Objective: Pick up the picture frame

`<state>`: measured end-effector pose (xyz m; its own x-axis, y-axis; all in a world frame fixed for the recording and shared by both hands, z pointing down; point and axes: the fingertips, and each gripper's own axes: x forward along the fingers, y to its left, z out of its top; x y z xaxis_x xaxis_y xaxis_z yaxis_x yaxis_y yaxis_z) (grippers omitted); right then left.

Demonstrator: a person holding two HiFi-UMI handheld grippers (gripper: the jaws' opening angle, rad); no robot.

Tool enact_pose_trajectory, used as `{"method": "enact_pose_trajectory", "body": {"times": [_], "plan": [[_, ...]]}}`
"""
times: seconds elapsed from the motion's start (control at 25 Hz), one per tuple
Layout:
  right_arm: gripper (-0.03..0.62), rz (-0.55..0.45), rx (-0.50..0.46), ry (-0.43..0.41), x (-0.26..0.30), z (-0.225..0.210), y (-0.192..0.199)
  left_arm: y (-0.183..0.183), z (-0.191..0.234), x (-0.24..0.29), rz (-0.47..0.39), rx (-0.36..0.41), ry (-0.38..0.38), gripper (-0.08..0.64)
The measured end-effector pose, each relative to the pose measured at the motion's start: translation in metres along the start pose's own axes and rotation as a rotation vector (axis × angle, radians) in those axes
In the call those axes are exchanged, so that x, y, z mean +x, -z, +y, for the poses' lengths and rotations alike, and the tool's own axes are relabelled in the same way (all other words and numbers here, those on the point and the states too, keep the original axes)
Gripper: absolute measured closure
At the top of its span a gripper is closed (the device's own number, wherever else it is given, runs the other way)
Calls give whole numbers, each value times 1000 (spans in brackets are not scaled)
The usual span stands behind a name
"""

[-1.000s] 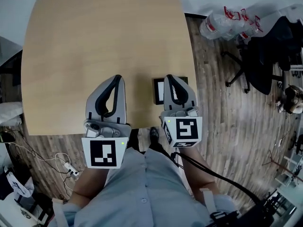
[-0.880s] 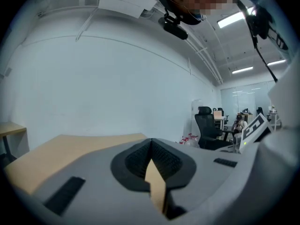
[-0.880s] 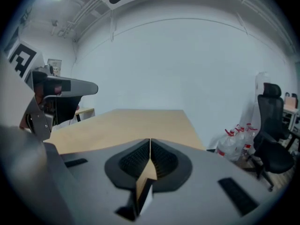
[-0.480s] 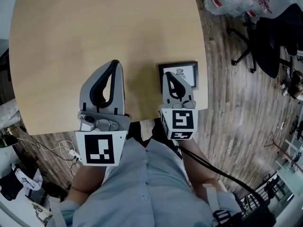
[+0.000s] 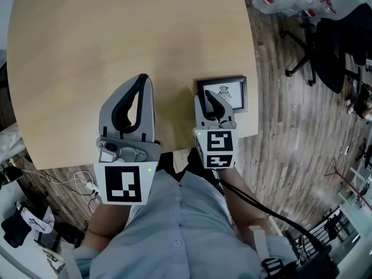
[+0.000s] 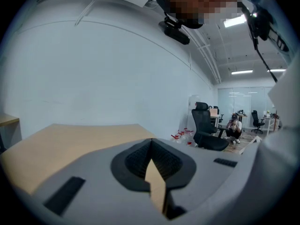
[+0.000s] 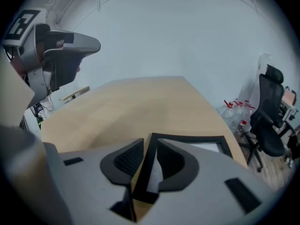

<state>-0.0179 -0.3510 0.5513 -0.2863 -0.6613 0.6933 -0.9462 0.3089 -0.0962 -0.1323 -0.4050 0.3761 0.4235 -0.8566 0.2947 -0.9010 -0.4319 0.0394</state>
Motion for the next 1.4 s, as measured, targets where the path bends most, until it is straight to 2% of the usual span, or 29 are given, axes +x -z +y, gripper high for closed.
{"method": "enact_pose_trajectory", "body": {"times": [0.44, 0.84, 1.0, 1.12, 1.4], "plan": [[500, 156, 5, 25, 7, 0, 13, 7, 9, 4, 20, -21, -16, 558], [535, 165, 41, 28, 9, -3, 15, 7, 13, -4, 12, -21, -49, 558], [535, 90, 47, 7, 5, -2, 2, 1, 12, -9, -10, -10, -65, 558], [534, -2, 50, -32, -5, 2, -16, -2, 7, -16, -35, -5, -78, 558], [534, -358, -42, -97, -80, 10, -108, -36, -21, -44, -150, 10, -108, 558]]}}
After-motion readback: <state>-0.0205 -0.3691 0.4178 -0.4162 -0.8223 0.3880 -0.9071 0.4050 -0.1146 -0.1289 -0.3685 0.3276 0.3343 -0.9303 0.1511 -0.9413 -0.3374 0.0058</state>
